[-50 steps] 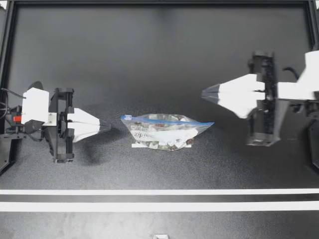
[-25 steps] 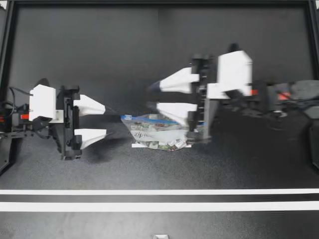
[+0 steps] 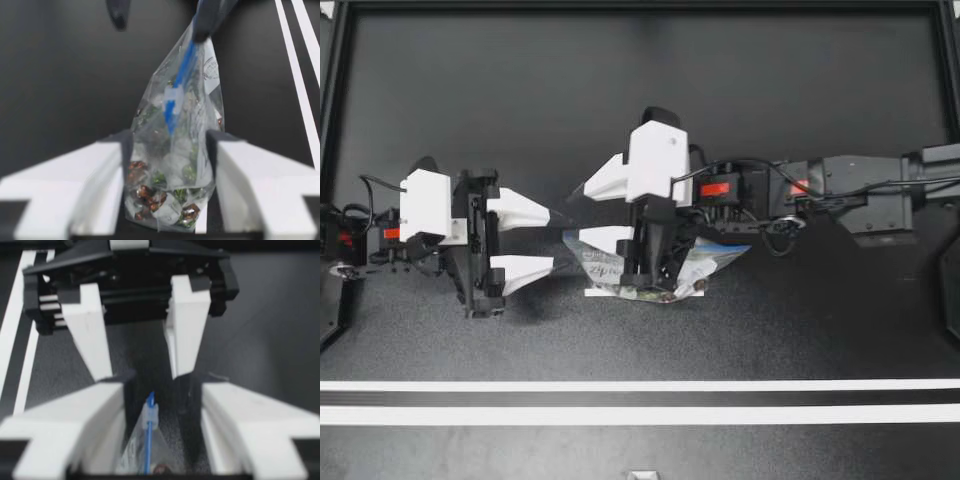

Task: Slide open the ziploc bag.

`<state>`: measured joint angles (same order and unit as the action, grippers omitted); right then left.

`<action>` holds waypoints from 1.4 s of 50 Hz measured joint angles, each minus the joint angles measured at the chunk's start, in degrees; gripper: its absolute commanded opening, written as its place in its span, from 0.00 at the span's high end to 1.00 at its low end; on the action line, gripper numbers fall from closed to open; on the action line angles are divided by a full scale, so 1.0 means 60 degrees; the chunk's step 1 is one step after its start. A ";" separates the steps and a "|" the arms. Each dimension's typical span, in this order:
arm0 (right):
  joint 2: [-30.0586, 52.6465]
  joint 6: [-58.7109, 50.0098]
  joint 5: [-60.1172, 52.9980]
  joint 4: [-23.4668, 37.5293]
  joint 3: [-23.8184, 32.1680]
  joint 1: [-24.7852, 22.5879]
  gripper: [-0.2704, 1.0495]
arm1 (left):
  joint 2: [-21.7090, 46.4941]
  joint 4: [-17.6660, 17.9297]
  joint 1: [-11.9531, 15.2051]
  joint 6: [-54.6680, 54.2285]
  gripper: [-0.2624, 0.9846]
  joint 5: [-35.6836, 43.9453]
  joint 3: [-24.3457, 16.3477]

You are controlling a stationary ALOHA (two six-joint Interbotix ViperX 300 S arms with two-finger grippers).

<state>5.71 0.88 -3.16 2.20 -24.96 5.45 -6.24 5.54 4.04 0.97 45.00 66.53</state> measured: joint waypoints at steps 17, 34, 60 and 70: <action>0.0293 -0.0015 0.0483 0.0000 0.0059 -0.0117 0.35 | 0.0000 -0.0088 0.0015 0.0015 0.78 0.0000 -0.0015; 0.0439 -0.0044 0.0615 0.0000 0.0059 -0.0132 0.35 | 0.0015 -0.0103 0.0015 0.0015 0.90 -0.0015 -0.0015; 0.0469 -0.0117 0.0996 -0.0029 0.0249 -0.0161 0.60 | 0.0015 -0.0132 0.0015 0.0015 0.90 -0.0044 0.0015; 0.0469 -0.0117 0.1172 -0.0029 0.0278 -0.0264 0.71 | 0.0015 -0.0146 0.0015 0.0015 0.90 -0.0044 0.0029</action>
<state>8.53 0.18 3.87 2.02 -23.29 3.87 -6.15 4.66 4.13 1.05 44.74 66.71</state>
